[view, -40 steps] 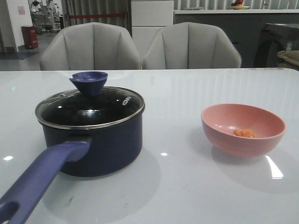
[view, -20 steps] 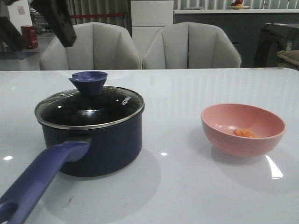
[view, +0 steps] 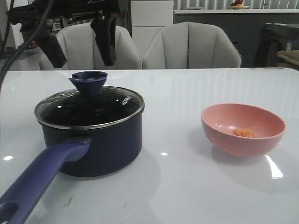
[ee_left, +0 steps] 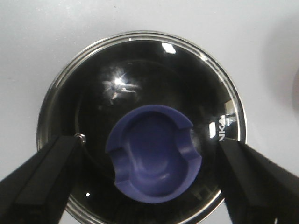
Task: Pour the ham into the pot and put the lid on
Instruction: 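Lower the left gripper onto the purple lid knob and grasp it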
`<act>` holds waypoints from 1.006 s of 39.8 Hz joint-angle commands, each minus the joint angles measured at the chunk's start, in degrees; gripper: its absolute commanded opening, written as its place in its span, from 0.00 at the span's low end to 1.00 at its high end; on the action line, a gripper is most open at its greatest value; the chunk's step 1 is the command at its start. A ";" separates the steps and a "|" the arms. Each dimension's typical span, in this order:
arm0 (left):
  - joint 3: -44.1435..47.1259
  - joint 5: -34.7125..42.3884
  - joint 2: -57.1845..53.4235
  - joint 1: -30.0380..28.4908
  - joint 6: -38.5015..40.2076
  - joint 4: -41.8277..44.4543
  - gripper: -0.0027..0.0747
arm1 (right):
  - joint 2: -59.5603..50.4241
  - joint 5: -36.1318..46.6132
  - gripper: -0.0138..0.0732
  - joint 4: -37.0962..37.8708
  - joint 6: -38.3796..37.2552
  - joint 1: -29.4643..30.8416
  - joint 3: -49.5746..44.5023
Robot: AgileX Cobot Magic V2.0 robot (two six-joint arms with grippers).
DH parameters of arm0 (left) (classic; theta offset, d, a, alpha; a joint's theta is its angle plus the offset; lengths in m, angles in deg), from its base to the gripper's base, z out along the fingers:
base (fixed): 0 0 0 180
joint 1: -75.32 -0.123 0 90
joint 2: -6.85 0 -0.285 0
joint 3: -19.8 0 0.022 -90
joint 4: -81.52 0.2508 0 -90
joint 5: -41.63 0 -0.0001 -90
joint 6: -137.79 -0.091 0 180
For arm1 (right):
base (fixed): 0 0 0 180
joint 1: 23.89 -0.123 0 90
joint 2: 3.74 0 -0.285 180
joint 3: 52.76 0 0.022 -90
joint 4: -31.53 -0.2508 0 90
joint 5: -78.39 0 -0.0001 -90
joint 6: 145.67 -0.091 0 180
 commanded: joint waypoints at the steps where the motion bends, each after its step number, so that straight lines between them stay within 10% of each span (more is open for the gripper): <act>1: -4.16 -1.69 -0.77 0.54 2.93 0.57 0.83 | -1.14 4.74 0.32 0.67 0.15 0.07 -0.45; 27: -7.85 -6.58 7.46 0.82 7.78 -1.48 0.81 | -1.19 4.74 0.32 0.67 0.15 0.08 -0.45; 40: -7.85 -6.71 8.00 0.82 7.76 -1.75 0.42 | -1.19 4.74 0.32 0.67 0.15 0.08 -0.45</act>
